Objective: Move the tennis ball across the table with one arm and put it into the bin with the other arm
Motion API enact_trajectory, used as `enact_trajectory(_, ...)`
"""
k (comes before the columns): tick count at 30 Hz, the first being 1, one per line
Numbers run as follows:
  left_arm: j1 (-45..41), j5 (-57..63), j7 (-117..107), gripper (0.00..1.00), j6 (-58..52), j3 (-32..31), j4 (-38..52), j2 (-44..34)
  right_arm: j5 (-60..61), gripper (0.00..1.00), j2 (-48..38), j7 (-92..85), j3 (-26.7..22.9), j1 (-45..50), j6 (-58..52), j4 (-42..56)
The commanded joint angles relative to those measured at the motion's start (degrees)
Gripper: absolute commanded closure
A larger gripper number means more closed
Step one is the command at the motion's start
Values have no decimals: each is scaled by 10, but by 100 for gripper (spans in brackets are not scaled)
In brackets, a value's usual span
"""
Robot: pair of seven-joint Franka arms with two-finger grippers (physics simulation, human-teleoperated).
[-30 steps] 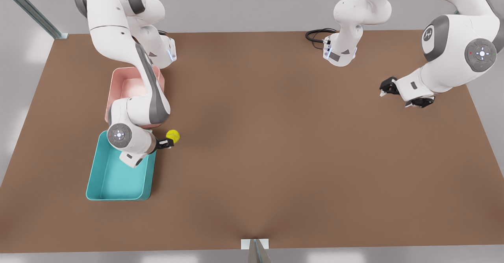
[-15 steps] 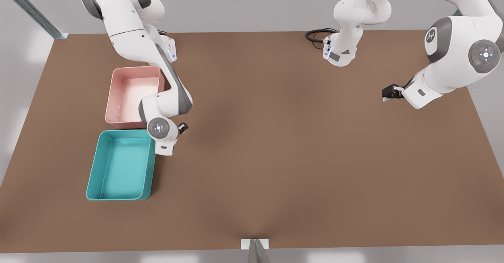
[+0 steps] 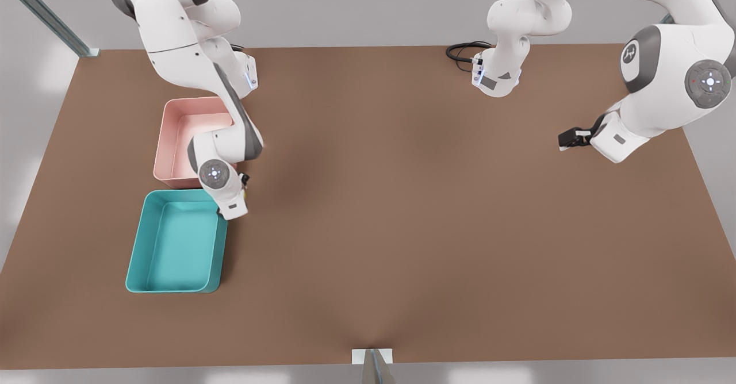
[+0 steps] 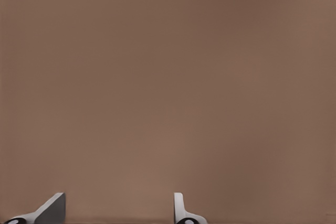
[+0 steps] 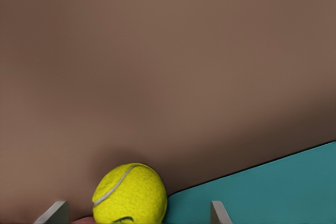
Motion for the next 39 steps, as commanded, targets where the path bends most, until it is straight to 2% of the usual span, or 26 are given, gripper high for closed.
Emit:
enact_trajectory(1, -1, 0, -58, 0, 0, 0, 0, 0, 0, 0, 0, -219, 0, -3, 49, -5)
enact_trajectory(17, 4, -1, -56, 0, 0, 0, 0, 3, 0, 0, -5, -220, 1, -11, 114, -72)
enact_trajectory(39, 5, -1, -56, 0, 0, -1, 1, 3, 4, 0, -5, -218, 0, -11, 157, -105)
